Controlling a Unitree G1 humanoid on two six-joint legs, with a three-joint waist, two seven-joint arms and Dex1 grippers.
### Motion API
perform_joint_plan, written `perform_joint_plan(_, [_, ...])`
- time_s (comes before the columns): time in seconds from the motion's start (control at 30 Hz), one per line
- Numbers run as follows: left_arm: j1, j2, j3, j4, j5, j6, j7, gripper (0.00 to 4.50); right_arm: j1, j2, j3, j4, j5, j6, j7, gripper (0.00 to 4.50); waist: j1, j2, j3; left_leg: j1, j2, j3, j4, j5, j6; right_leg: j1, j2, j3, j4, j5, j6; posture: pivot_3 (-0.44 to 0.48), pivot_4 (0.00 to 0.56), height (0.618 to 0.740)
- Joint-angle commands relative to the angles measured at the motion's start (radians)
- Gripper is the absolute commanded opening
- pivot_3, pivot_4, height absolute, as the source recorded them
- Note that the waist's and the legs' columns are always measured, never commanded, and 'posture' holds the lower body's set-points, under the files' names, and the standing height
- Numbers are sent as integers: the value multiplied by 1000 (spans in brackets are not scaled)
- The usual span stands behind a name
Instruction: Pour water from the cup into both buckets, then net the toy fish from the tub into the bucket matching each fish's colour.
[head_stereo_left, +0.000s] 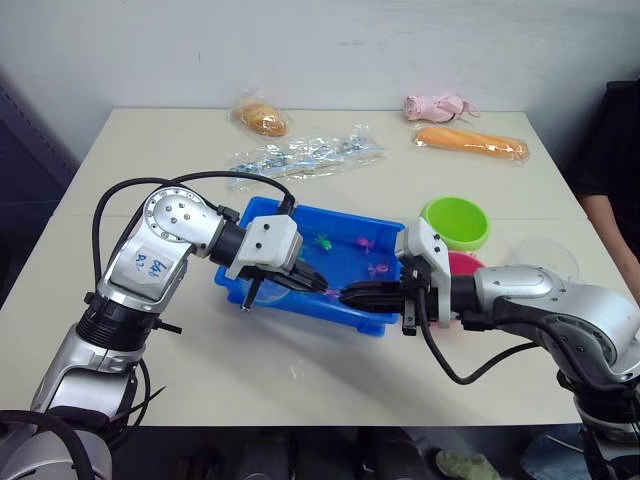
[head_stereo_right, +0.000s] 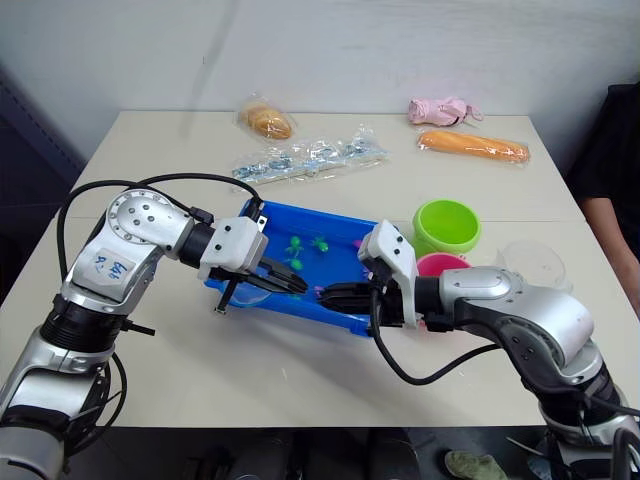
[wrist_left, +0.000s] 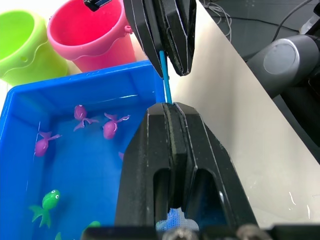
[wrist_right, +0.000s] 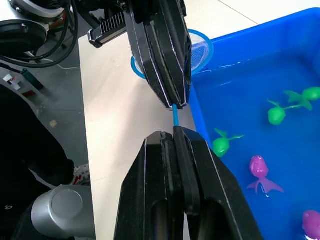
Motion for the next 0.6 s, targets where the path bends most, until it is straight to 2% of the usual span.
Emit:
perform_joint_plan(0.03, [1,16,13,-2,-3,-24,-15,0,5,-2,-35,-44,11,-12,14,69,0,0,0,0,0,0,0,0,0,0,0,0,0,0,0,0,150,740])
perform_joint_plan(0.17, [13,18,16,7,-3,-42,-16,0,7,8,-46,-42,18,-11,1,69,0,0,0,0,0,0,0,0,0,0,0,0,0,0,0,0,150,740])
perform_joint_plan(0.2, [16,19,17,11,-3,-49,-17,0,4,35,-57,-36,-9,-68,-2,69,0,0,0,0,0,0,0,0,0,0,0,0,0,0,0,0,150,740])
perform_joint_plan(0.27, [24,20,18,17,-2,-60,-19,0,-16,33,-69,-25,29,-28,-5,69,-1,0,0,0,0,0,0,0,0,0,0,0,0,0,0,0,150,740])
perform_joint_plan(0.3, [26,21,19,19,-2,-63,-20,0,-23,24,-67,-26,25,-17,-2,831,-1,0,0,0,0,0,0,0,0,0,0,0,0,0,0,0,150,740])
perform_joint_plan(0.33, [28,21,20,21,-3,-66,-21,0,-23,16,-69,-29,26,-2,-11,1036,-1,0,0,0,0,0,0,0,0,0,0,0,0,0,0,0,150,740])
perform_joint_plan(0.37, [30,22,21,23,-4,-67,-21,0,-23,0,-61,-32,22,8,1,1462,-1,0,0,0,0,0,0,0,0,0,0,0,0,0,0,0,150,740])
perform_joint_plan(0.4, [31,23,21,25,-3,-70,-22,0,-21,-13,-50,-36,6,4,14,2072,-1,0,0,0,0,0,0,0,0,0,0,0,0,0,0,0,150,740])
perform_joint_plan(0.43, [33,24,21,27,-1,-73,-22,0,-19,-12,-49,-36,2,3,16,2388,1,0,0,0,0,0,0,0,0,0,0,0,1,0,0,0,150,740])
perform_joint_plan(0.6, [41,24,17,25,9,-73,-11,0,-10,7,-61,-36,18,1,4,2388,0,0,0,0,0,0,1,0,0,0,1,0,0,0,0,0,150,740])
